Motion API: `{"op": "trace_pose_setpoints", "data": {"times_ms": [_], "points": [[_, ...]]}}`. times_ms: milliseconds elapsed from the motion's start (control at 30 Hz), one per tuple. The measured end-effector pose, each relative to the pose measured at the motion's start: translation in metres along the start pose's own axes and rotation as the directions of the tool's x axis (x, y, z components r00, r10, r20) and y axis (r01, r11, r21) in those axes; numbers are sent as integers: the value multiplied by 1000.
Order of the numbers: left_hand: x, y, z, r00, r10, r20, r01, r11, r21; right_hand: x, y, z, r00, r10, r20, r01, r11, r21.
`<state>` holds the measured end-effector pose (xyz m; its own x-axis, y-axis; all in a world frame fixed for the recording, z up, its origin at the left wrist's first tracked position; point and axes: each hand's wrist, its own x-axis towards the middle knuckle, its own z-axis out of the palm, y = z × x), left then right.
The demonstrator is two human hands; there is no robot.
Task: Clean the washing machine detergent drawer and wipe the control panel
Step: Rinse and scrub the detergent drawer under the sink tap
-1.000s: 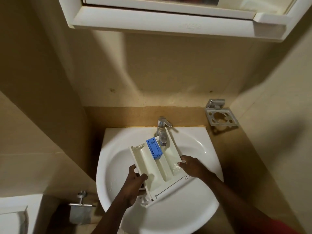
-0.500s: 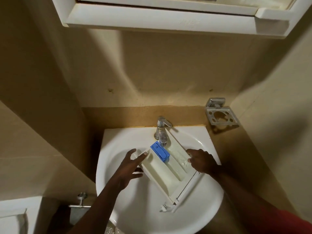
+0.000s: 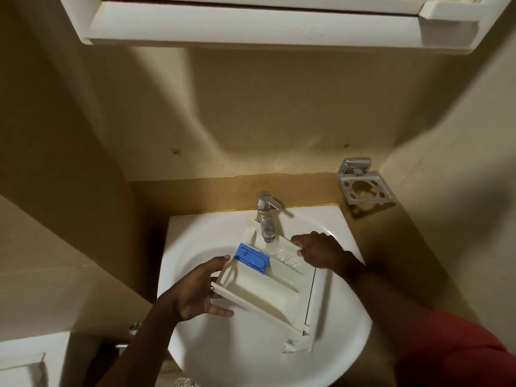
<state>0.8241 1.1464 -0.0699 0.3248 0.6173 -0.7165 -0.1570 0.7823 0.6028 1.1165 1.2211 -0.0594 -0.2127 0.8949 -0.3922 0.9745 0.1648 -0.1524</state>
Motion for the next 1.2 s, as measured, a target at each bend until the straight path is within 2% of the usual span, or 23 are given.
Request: {"op": "trace_pose_setpoints", "data": {"times_ms": [100,200,300,367,433,467,500,567,600,633,700,767,833,933,1033,1100,1200], "points": [[1,-2,2,994,67,-86,-58,993,103,10,-14,-2,994,-34,-108,29,998,-48],[3,-5,1,981,125,-151,-108,988,114,13,-22,2,982,-55,-179,37,994,-102],[2,-6,2,971,146,-187,-127,986,108,11,-21,11,962,-22,-274,19,1000,-13],[4,-6,4,967,155,-204,-136,985,103,6,-24,18,888,-3,-459,90,982,168],[4,-6,7,961,162,-223,-142,985,101,-4,-32,21,756,53,-653,217,920,326],[5,-5,8,958,163,-235,-143,985,97,-9,-36,21,732,105,-673,248,879,407],[5,-5,10,956,162,-244,-143,985,91,-13,-40,19,768,163,-620,247,817,521],[3,-4,14,949,169,-266,-151,985,85,-14,-44,14,932,224,-286,102,595,797],[3,-3,17,944,174,-281,-158,984,81,-12,-44,13,974,203,-101,-16,506,863],[2,-3,19,939,178,-294,-162,984,78,-10,-43,12,985,172,24,-106,483,869],[0,-1,21,934,182,-308,-166,983,79,-6,-37,12,984,153,91,-166,602,781],[-2,-2,22,931,183,-316,-170,983,67,-6,-38,14,991,122,63,-134,769,625],[-4,-3,22,934,175,-313,-167,985,53,-8,-46,20,997,57,43,-71,870,488],[-7,-4,19,936,169,-310,-159,986,59,-10,-68,19,998,-57,39,32,885,465],[-10,-6,13,924,190,-331,-182,982,57,-22,-78,18,973,-177,149,82,866,492],[-13,-6,6,921,207,-329,-201,978,53,-40,-70,21,961,-232,151,150,895,420],[-14,-8,2,922,209,-325,-207,977,40,-49,-42,25,964,-254,72,237,952,194]]}}
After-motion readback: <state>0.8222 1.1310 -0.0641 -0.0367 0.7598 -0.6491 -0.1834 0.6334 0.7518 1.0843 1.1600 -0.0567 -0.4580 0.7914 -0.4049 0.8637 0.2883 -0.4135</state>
